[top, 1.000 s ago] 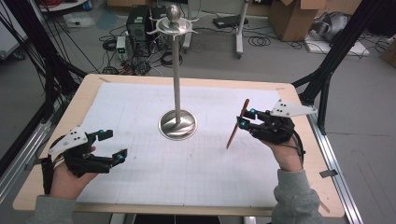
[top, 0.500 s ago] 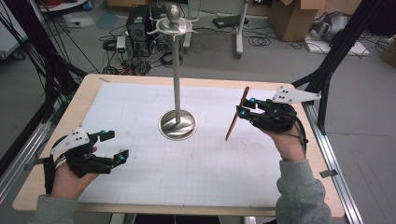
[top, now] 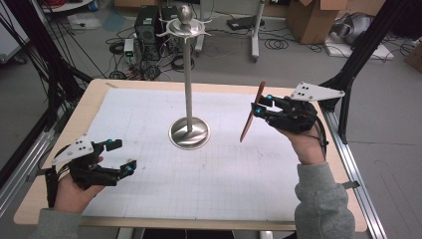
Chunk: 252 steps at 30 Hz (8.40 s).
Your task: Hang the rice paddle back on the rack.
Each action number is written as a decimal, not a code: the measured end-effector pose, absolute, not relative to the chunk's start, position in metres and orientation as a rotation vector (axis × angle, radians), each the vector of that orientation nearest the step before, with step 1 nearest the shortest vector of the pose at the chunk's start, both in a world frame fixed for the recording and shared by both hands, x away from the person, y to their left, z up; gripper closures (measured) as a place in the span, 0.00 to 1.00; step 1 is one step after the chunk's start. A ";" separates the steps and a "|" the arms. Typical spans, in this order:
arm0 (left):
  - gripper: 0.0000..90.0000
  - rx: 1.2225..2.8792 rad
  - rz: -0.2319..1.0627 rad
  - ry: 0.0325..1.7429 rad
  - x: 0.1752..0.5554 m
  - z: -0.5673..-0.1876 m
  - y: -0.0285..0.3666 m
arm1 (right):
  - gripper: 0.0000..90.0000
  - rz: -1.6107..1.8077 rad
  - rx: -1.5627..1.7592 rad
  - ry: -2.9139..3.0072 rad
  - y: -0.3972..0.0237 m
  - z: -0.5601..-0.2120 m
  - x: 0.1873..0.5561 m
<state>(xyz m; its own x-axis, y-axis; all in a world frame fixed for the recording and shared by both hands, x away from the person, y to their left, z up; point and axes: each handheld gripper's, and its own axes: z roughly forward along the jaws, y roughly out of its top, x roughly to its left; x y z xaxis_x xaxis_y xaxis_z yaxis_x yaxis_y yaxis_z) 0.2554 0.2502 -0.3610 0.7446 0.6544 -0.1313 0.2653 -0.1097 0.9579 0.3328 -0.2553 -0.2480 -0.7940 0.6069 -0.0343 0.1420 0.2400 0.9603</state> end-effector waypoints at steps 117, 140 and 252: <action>0.10 1.659 0.396 0.787 0.254 -0.363 0.270 | 0.72 1.595 0.621 2.138 -0.158 -0.169 0.407; 0.10 1.663 0.396 0.782 0.255 -0.364 0.271 | 0.72 1.589 0.616 2.148 -0.152 -0.173 0.413; 0.09 1.668 0.366 0.761 0.271 -0.366 0.256 | 0.11 1.615 0.709 2.165 -0.204 -0.266 0.371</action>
<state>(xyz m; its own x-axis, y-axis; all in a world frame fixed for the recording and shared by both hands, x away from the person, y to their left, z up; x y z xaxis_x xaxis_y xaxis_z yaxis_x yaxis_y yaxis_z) 0.2709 0.2561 -0.3658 0.7360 0.6572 -0.1627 0.2825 -0.0797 0.9559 0.3709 -0.2036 -0.2659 -0.8145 0.5798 0.0198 0.1842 0.2261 0.9565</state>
